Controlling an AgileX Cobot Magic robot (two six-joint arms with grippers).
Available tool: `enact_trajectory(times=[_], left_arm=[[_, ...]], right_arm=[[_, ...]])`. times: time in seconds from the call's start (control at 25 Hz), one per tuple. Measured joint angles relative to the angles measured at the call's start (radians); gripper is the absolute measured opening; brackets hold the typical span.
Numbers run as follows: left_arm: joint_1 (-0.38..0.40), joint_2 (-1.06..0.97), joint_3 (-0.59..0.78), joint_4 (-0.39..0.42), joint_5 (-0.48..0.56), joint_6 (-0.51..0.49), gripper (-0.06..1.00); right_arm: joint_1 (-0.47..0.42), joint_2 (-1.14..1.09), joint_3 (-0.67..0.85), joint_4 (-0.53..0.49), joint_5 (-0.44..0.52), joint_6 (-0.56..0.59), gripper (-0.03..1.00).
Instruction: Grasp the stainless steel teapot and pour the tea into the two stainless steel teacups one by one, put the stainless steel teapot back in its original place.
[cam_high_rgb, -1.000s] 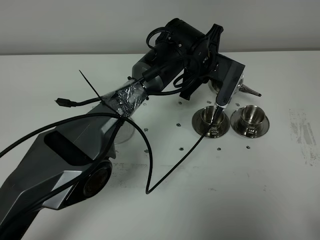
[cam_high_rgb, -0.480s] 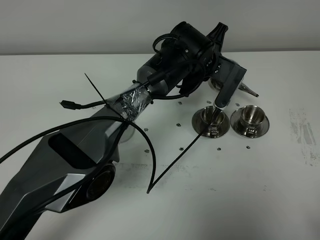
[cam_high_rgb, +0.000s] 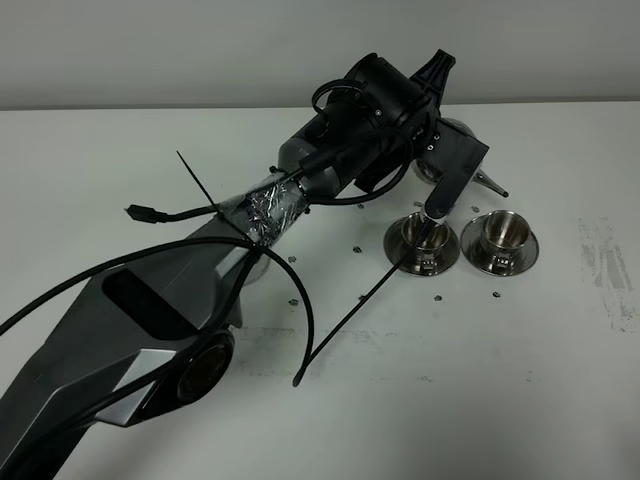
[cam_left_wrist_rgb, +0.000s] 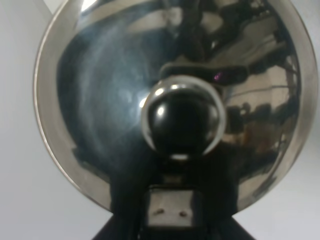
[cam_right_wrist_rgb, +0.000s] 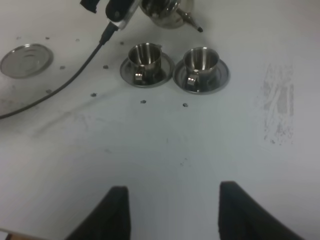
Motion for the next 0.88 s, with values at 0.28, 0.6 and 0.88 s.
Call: enact_trajectory(times=[0.28, 0.6, 0.88], left_arm=[[-0.022, 0.005, 0.000, 0.035, -0.014, -0.002, 0.24], [-0.032, 0.018, 0.000, 0.082, -0.020, -0.003, 0.24], [-0.032, 0.036, 0.000, 0.106, -0.027, -0.006, 0.24]], right_arm=[[0.000, 0.000, 0.000, 0.010, 0.000, 0.001, 0.40], [0.000, 0.000, 0.000, 0.011, 0.000, 0.001, 0.40], [0.000, 0.000, 0.000, 0.011, 0.000, 0.001, 0.40]])
